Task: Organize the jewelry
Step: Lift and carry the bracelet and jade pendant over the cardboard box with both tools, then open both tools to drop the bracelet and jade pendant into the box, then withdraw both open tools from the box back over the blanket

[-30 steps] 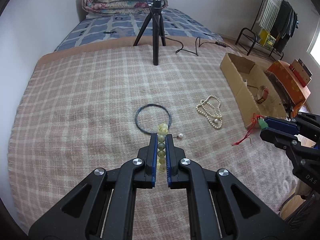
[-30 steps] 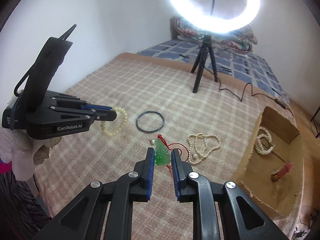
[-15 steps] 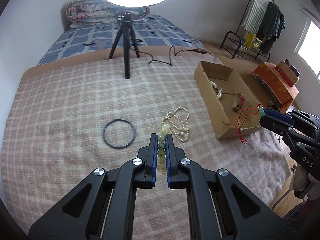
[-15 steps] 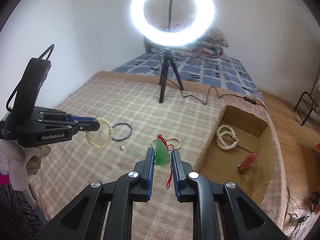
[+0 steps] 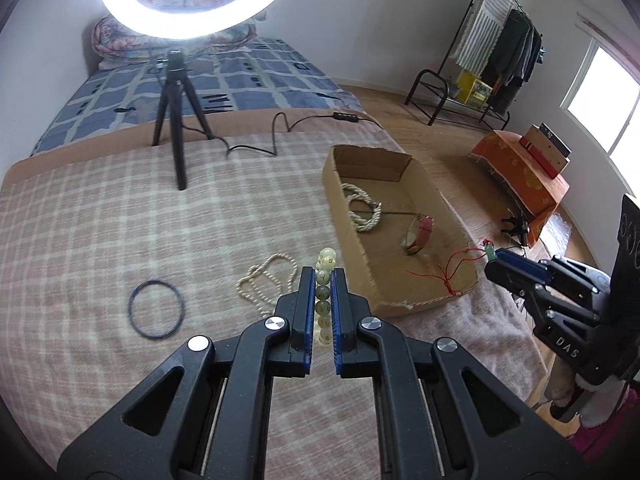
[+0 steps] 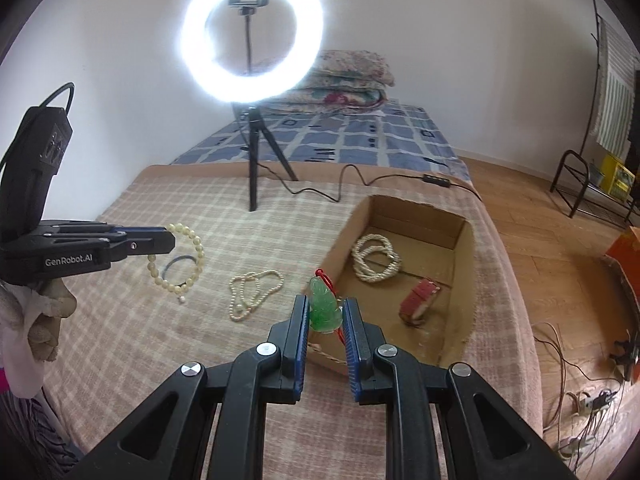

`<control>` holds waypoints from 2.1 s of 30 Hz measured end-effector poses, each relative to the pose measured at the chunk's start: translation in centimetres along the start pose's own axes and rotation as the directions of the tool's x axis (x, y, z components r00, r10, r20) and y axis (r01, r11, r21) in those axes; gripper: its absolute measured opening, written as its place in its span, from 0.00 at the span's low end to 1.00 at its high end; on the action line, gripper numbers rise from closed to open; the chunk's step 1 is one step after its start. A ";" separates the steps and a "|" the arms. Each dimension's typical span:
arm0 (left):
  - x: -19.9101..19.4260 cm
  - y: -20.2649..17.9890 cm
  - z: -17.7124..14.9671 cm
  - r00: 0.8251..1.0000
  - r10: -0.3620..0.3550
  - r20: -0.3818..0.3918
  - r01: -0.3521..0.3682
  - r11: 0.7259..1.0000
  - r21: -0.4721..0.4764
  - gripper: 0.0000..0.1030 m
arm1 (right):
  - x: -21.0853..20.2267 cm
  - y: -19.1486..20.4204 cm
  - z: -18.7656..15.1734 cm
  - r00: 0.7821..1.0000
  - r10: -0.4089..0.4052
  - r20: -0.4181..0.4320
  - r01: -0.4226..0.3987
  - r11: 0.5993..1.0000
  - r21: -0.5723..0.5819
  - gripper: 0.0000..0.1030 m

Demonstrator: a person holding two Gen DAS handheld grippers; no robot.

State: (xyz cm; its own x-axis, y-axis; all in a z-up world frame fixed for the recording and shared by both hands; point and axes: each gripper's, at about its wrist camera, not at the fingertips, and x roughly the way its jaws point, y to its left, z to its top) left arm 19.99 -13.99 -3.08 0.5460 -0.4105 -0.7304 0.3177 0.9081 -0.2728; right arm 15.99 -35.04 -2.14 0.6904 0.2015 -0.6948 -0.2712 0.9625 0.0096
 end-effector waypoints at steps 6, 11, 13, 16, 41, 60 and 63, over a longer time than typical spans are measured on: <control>2.2 -2.5 2.3 1.000 -0.017 0.002 0.017 0.999 0.028 0.05 | 0.4 -2.6 -0.7 0.999 -0.030 -0.012 0.030 0.999 0.045 0.15; 4.2 -4.6 4.0 0.999 -0.040 -0.003 0.040 0.998 0.050 0.05 | 0.8 -4.4 -0.9 0.999 -0.037 -0.016 0.038 0.996 0.087 0.15; 5.1 -5.4 4.7 0.999 -0.048 -0.008 0.048 0.997 0.057 0.05 | 1.0 -4.8 -0.9 0.999 -0.037 -0.020 0.038 0.995 0.097 0.15; 6.6 -6.5 5.8 0.998 -0.056 -0.015 0.056 0.996 0.067 0.05 | 1.5 -5.2 -1.0 0.999 -0.034 -0.027 0.037 0.994 0.104 0.15; 17.4 -10.2 10.3 0.993 -0.055 -0.108 0.065 0.994 0.088 0.05 | 6.3 -5.4 -1.4 0.994 0.038 -0.100 -0.026 0.992 0.123 0.17; 13.8 -9.7 11.2 0.999 -0.022 -0.044 0.027 0.993 0.111 0.31 | 4.4 -3.9 -0.4 0.998 -0.027 -0.056 0.032 0.996 0.087 0.66; 12.4 -9.0 11.3 1.000 -0.011 -0.029 0.015 0.994 0.109 0.31 | 3.8 -3.1 -0.1 0.998 -0.035 -0.057 0.039 0.996 0.075 0.68</control>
State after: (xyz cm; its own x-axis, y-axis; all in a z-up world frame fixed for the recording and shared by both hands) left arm 32.63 -28.20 -2.64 0.5195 -0.4183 -0.7451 0.4083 0.8875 -0.2135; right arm 19.40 -37.30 -4.92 0.6600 0.1574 -0.7346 -0.1930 0.9805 0.0367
